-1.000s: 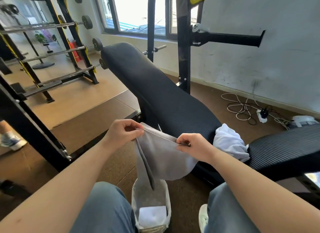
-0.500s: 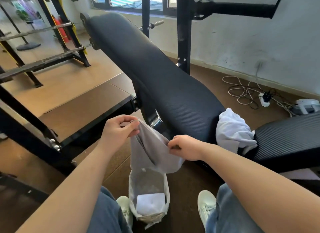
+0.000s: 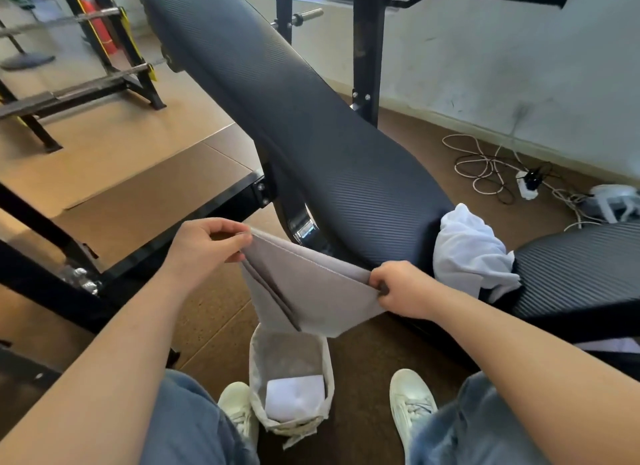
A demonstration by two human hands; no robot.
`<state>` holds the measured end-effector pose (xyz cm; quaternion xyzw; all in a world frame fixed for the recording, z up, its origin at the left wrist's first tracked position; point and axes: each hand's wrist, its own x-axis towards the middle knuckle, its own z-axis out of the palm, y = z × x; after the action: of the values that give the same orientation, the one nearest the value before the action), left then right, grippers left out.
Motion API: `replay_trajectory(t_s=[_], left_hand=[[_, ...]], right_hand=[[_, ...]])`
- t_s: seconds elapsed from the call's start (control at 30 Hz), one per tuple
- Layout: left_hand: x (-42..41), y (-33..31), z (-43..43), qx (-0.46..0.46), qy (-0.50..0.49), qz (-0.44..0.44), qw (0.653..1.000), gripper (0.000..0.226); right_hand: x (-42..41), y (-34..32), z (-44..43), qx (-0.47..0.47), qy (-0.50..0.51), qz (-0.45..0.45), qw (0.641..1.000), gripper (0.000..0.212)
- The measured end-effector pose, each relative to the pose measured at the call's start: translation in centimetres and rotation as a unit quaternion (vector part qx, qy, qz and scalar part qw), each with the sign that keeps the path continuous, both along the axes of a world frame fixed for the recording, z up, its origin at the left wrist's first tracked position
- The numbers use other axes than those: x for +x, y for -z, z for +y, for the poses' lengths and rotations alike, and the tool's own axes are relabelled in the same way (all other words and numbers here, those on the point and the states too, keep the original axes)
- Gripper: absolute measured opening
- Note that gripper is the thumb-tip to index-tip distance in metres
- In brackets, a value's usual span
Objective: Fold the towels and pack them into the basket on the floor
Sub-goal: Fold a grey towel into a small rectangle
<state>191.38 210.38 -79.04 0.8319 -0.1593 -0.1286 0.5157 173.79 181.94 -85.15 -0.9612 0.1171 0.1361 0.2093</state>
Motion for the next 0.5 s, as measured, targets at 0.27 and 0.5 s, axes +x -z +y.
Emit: replay_trajectory(t_s=[0.27,0.5], left_hand=[[-0.5,0.8,0.6,0.089,0.095,0.049,0.990,0.008],[-2.9,1.4,-0.9,0.087,0.170,0.088,0.978,0.012]], right_hand=[[-1.6,-1.9,-2.8,-0.040,0.015,-0.039,0.998,0.022],[-3.1,-3.8,-4.6,0.016,0.069,-0.085,0.994,0.021]])
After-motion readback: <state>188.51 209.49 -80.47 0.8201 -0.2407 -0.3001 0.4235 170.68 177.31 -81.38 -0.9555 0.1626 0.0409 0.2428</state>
